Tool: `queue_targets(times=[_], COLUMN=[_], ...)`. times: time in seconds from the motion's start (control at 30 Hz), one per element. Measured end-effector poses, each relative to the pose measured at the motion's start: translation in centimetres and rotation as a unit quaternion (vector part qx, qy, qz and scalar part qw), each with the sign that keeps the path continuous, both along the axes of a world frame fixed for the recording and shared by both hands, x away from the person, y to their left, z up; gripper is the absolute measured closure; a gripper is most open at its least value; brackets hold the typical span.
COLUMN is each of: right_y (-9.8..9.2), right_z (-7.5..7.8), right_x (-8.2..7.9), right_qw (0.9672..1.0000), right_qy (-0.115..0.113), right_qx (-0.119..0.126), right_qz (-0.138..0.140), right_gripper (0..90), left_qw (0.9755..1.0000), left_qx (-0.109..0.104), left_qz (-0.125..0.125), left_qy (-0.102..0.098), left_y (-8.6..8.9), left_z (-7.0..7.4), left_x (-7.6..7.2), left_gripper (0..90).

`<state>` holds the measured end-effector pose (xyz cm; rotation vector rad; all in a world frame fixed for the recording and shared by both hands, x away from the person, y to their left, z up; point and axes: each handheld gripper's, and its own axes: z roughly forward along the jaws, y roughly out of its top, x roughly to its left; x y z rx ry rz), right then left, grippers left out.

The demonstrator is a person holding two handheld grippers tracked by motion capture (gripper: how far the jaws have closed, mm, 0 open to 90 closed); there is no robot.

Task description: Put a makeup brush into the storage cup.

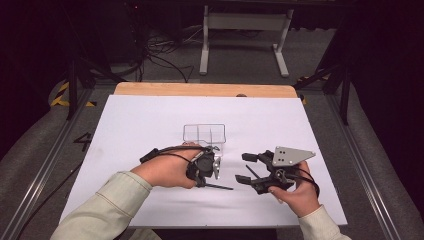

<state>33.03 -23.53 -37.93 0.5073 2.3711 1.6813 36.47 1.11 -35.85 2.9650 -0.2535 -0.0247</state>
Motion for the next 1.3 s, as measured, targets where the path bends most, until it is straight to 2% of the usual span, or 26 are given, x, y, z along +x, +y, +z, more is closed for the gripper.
queue_targets(times=[0.17,0.3,0.53,0.6,0.7,0.87,1.03,1.07,1.1,1.3], right_y=[1.0,1.6,2.8,3.2,3.9,5.0,6.0,6.0,6.2,7.1], right_z=[-0.1,0.0,0.1,0.1,-0.1,-0.5,-1.0,-1.0,-1.2,-1.7], right_x=[0.2,0.2,0.3,0.4,0.7,0.9,1.0,1.0,1.0,1.4], right_qw=[0.9999,0.9998,0.9985,0.9962,0.9926,0.9882,0.983,0.983,0.9814,0.9778], right_qy=[0.005,0.006,0.014,0.026,0.043,0.051,0.054,0.054,0.059,0.069], right_qx=[-0.001,-0.01,-0.043,-0.074,-0.097,-0.125,-0.154,-0.154,-0.162,-0.174], right_qz=[0.01,0.014,0.031,0.039,0.059,0.072,0.084,0.084,0.085,0.094], right_gripper=[26.9,26.9,30.4,41.0,49.7,52.5,60.5,60.5,62.5,64.6], left_qw=[1.0,1.0,1.0,0.9999,0.9999,0.9997,0.9997,0.9997,0.9997,0.9997], left_qx=[0.001,0.004,0.004,0.009,0.013,0.016,0.018,0.017,0.02,0.02], left_qz=[0.0,-0.003,0.005,0.005,0.011,0.016,0.014,0.018,0.015,0.011], left_qy=[-0.001,0.0,0.002,-0.001,0.0,0.002,0.001,0.004,0.003,0.008], left_y=[-0.1,-0.1,0.1,0.2,0.3,0.3,0.3,0.3,0.3,0.2], left_z=[0.1,0.2,-0.1,-0.1,-0.3,-0.5,-0.4,-0.5,-0.4,-0.7], left_x=[0.0,0.1,0.1,0.2,0.1,0.1,0.1,0.0,0.0,0.0], left_gripper=[82.5,82.5,82.5,82.5,82.5,82.5,82.5,82.5,82.5,82.5])
